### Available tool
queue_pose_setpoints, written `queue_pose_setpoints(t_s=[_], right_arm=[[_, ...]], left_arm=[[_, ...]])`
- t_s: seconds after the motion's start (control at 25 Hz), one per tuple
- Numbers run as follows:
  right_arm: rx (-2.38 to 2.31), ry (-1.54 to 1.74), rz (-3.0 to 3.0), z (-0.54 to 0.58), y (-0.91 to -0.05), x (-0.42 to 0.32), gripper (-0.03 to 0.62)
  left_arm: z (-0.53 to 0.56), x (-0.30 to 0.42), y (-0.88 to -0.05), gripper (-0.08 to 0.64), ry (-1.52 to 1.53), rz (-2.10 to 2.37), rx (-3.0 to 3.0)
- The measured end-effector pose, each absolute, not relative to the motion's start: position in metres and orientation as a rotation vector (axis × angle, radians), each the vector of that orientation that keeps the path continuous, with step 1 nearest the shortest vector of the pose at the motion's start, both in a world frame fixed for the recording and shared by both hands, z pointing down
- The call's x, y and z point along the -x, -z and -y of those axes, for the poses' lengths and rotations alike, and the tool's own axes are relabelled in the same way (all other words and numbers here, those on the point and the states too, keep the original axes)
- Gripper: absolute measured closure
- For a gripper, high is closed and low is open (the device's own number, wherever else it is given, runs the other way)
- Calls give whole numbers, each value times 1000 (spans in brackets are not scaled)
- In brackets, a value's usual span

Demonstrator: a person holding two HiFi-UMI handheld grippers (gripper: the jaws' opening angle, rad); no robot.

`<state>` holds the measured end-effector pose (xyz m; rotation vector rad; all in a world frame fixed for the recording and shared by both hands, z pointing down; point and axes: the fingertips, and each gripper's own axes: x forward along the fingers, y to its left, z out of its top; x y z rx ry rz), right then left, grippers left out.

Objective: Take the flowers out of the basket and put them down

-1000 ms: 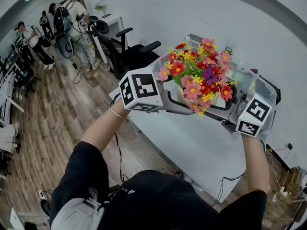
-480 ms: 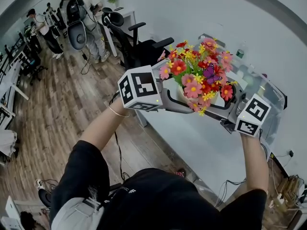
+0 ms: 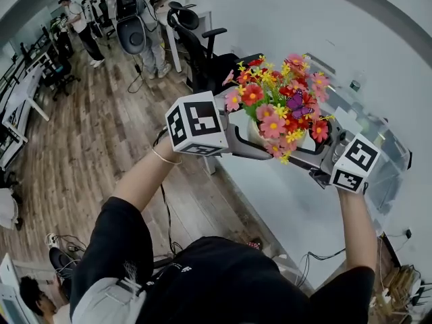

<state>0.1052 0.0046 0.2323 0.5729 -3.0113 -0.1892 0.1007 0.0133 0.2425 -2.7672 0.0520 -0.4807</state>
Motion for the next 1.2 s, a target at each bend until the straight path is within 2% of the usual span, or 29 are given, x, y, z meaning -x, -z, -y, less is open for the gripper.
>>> queue_pose_setpoints(t_s=[0.32, 0.88, 1.2], right_arm=[[-448, 191, 3035, -9, -224, -83, 133], [-270, 181, 3075, -19, -233, 24, 133], [-174, 166, 3088, -5, -242, 60, 133]], left_arm=[[-18, -79, -234, 84, 496, -172, 2776], [-30, 27, -240, 84, 496, -335, 2773], [-17, 62, -248, 84, 517, -437, 2754]])
